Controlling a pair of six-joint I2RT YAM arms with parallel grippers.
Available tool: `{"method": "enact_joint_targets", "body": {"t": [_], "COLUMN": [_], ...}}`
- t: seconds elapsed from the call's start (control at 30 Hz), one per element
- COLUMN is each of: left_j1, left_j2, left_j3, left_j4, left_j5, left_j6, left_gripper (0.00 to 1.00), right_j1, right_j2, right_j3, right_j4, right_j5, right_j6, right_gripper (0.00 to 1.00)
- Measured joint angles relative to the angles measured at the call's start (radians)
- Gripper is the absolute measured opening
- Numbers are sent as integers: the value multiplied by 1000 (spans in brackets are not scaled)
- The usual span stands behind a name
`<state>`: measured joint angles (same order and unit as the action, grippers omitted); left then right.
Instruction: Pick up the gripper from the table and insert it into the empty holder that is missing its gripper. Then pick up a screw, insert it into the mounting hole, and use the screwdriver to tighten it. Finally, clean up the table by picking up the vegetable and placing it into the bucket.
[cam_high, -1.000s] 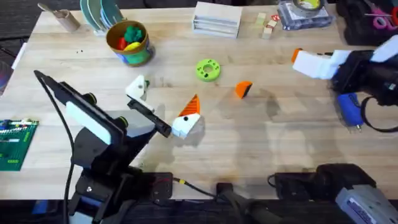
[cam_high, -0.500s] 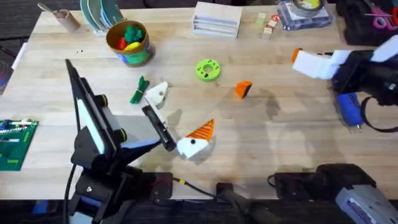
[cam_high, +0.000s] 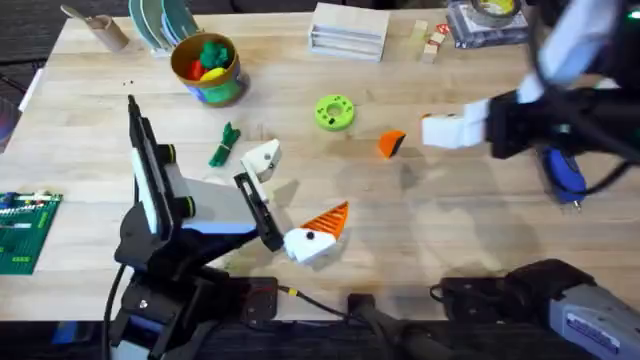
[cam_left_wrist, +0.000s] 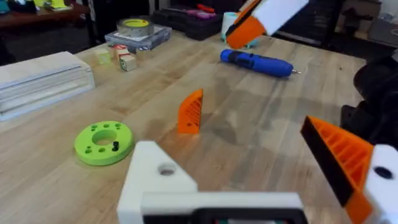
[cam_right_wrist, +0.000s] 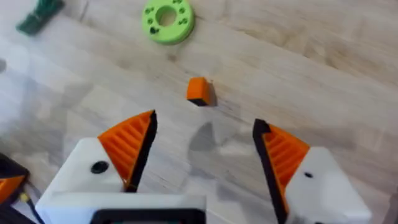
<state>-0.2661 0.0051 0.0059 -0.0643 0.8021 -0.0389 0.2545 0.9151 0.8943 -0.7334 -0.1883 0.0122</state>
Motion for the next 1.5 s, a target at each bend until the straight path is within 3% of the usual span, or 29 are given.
{"method": "enact_joint_targets", "body": {"t": [0.13,0.27,0.77,0.97,1.13,1.2,1.37,1.5], "left_j1": [0,0,0,0,0,0,0,0], "left_j2": [0,0,0,0,0,0,0,0], "left_j3": [0,0,0,0,0,0,0,0], "left_j4": [0,0,-1,-1,-1,-1,-1,-1], "left_j5": [4,8,11,11,11,11,11,11], "left_j6": [-16,-23,-23,-23,-23,-23,-23,-23], "left_gripper": [993,993,993,993,993,992,993,993], "right_j1": [111,165,181,181,181,181,181,181], "right_j2": [86,165,402,482,499,499,499,499], "right_j3": [12,12,12,12,12,12,12,12], "right_j4": [-1,0,170,181,184,191,211,225], "right_j5": [71,111,135,135,136,136,136,136], "right_j6": [-56,-89,-111,-114,-117,-117,-117,-117], "right_gripper": [993,992,934,730,391,316,307,383]}}
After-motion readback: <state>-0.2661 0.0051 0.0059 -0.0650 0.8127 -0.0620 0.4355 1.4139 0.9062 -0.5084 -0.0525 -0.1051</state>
